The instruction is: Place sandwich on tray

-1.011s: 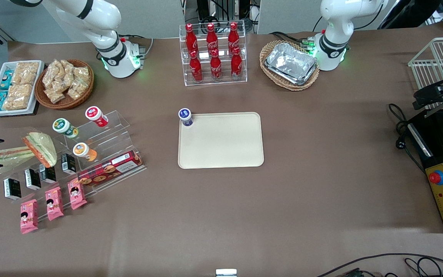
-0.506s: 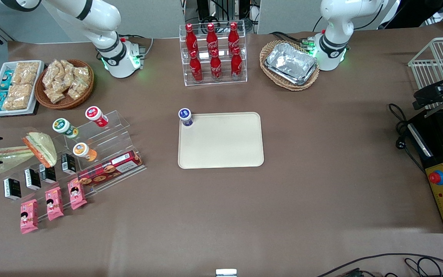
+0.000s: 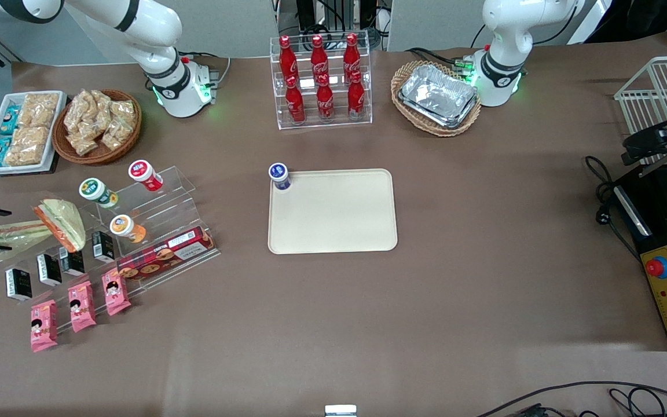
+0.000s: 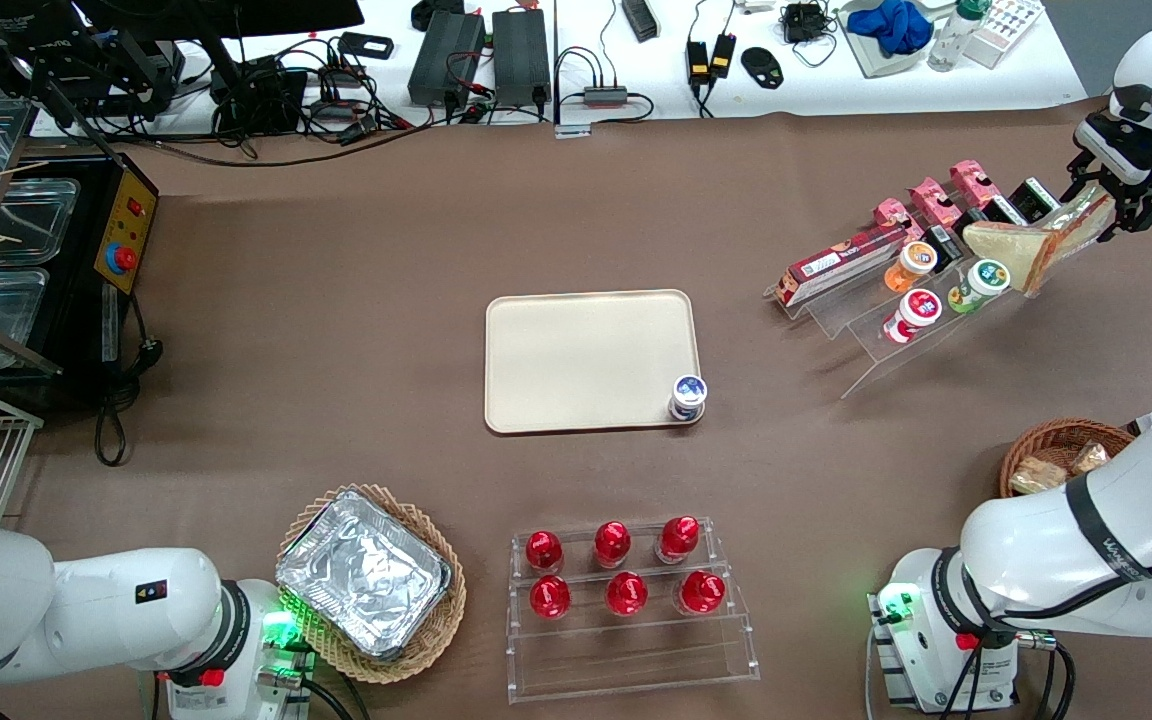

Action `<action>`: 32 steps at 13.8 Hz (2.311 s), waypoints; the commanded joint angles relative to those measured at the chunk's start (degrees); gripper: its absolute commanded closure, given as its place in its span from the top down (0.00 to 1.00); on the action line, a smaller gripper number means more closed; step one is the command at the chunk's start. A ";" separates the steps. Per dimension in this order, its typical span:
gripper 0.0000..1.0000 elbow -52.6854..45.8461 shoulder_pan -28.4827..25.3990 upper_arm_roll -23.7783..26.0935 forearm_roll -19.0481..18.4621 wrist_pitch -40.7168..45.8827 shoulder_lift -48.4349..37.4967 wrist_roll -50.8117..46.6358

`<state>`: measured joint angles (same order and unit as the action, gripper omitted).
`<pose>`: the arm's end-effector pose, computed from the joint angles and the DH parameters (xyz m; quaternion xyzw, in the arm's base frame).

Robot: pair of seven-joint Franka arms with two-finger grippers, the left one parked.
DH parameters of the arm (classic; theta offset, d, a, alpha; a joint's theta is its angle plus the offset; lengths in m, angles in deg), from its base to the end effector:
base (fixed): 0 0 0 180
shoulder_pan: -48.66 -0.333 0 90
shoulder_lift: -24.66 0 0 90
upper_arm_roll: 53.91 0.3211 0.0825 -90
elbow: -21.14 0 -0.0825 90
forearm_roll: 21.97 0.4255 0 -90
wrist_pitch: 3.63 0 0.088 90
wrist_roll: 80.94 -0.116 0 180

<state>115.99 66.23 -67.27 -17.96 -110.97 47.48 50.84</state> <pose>0.5943 -0.3335 0.3488 -0.6411 -0.7627 0.0256 0.0814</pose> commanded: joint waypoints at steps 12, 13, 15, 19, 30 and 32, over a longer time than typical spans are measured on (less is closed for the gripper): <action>0.17 -7.04 0.27 0.27 0.91 3.08 1.34 3.66; 0.17 -8.79 0.36 0.27 0.91 4.93 1.34 3.66; 0.17 -11.09 0.36 0.09 1.87 7.66 0.82 3.22; 0.17 -11.27 0.09 0.09 6.71 13.80 -2.78 -7.90; 0.18 -10.84 -12.19 9.32 9.97 25.77 -10.69 -53.52; 0.18 -10.75 -17.63 9.32 9.97 25.52 -10.79 -60.12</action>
<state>104.86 54.00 -57.71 -9.09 -86.43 37.68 -1.22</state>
